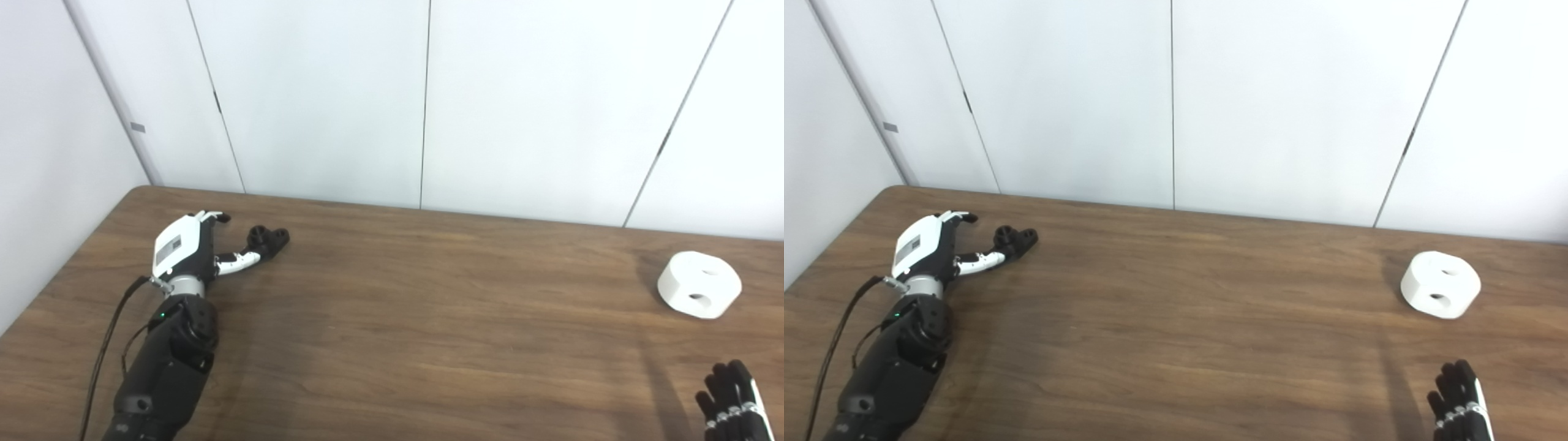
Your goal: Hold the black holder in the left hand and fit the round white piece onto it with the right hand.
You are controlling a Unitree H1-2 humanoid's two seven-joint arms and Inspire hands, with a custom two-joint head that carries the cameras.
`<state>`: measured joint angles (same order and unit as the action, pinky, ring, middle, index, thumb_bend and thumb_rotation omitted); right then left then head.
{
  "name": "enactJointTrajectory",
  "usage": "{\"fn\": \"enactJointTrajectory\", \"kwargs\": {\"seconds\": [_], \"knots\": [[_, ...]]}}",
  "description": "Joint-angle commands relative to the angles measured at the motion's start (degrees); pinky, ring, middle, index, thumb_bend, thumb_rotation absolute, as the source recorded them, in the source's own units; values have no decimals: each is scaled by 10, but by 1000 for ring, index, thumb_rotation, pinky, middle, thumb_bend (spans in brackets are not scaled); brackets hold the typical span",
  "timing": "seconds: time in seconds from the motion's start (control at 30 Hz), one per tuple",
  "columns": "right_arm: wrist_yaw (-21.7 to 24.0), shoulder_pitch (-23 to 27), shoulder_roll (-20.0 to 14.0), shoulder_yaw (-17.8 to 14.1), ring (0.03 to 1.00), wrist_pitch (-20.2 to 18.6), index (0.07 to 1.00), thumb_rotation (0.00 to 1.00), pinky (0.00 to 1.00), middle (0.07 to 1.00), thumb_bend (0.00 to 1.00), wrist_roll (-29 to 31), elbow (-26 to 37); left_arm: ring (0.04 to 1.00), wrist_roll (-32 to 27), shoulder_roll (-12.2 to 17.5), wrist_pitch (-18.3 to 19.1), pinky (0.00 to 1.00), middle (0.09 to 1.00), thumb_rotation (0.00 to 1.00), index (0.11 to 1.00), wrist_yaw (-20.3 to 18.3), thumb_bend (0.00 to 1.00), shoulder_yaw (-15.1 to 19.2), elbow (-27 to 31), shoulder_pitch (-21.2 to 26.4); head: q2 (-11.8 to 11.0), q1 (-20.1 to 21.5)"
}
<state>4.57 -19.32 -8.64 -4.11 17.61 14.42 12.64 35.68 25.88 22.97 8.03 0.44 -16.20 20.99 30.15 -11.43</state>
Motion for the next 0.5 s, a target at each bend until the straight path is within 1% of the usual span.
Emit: {"fn": "enactJointTrajectory", "kwargs": {"seconds": [0.0,0.17,0.23,0.47], "knots": [[-2,-6,24,7,1000,-14,995,957,1000,993,544,-2,-35,984,8,19,-1,1000,928,346,777,4,834,-4,2,35,1,-1],[-2,-7,24,7,998,-12,988,947,1000,989,548,-3,-35,981,4,18,2,1000,917,322,747,7,840,-13,-5,40,2,0],[-3,-7,24,7,998,-12,988,958,1000,988,552,-6,-35,980,3,18,3,1000,914,316,742,5,841,-16,-8,42,2,0],[0,-8,22,7,1000,-13,991,953,1000,991,556,2,-35,987,1,16,22,1000,914,318,742,-13,834,-22,8,41,4,0]]}}
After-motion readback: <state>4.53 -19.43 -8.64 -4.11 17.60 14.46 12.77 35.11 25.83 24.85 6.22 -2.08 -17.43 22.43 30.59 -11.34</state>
